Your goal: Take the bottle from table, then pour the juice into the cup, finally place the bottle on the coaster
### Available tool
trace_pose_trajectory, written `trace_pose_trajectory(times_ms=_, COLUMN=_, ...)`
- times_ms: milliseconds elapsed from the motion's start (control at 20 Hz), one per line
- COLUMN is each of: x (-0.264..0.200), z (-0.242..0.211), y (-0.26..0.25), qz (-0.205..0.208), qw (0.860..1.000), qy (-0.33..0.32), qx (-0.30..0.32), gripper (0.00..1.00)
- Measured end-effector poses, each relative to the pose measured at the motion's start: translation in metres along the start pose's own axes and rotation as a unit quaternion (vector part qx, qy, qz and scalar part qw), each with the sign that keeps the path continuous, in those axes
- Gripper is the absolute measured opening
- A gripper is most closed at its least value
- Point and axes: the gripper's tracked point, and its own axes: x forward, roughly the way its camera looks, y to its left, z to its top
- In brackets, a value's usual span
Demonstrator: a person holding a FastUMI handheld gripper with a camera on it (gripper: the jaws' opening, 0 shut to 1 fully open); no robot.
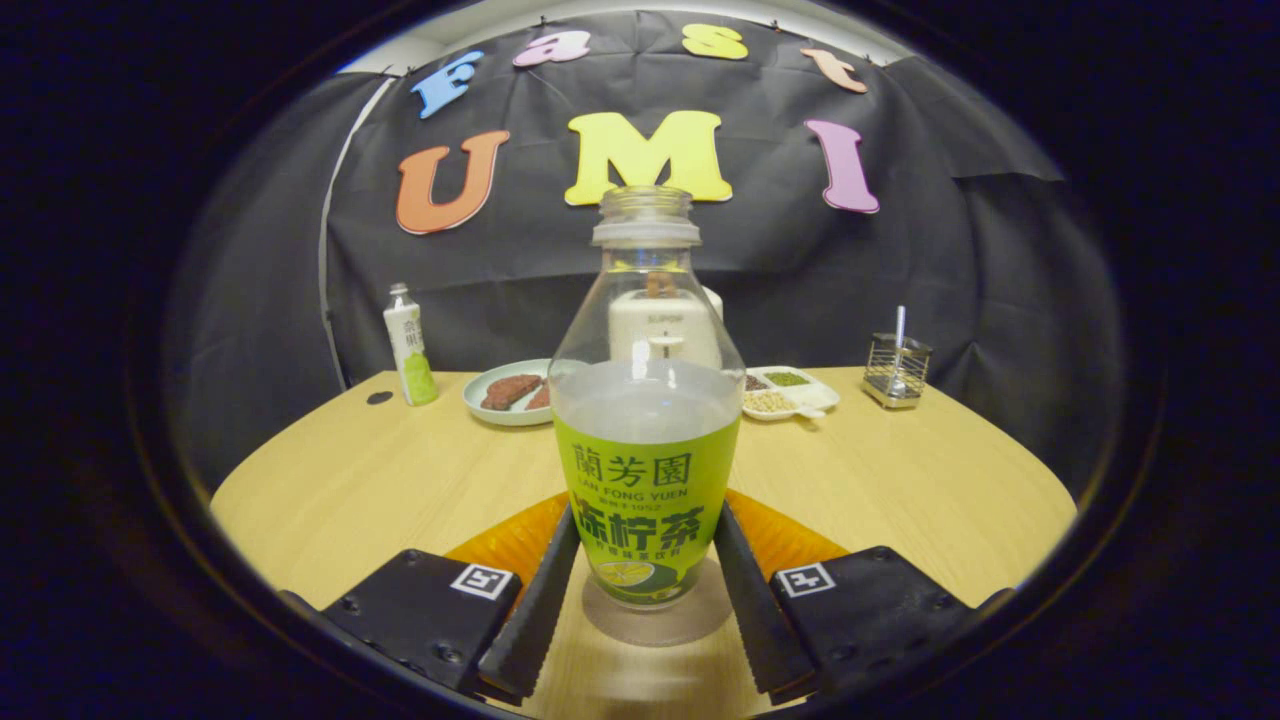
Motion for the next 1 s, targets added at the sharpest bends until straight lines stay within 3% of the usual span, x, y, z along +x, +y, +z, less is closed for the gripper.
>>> trace_pose_trajectory(times_ms=450, x=-0.002, z=-0.006, y=-0.005, qz=-0.001, qw=1.000, qy=0.013, qx=-0.003, gripper=0.85)
trace_pose_trajectory(times_ms=550, x=-0.007, z=-0.005, y=-0.007, qz=-0.007, qw=1.000, qy=0.013, qx=0.002, gripper=0.91)
trace_pose_trajectory(times_ms=700, x=-0.028, z=0.003, y=-0.002, qz=0.008, qw=1.000, qy=0.002, qx=0.018, gripper=0.92)
trace_pose_trajectory(times_ms=1000, x=-0.076, z=0.028, y=-0.005, qz=-0.012, qw=0.999, qy=-0.041, qx=-0.001, gripper=1.00)
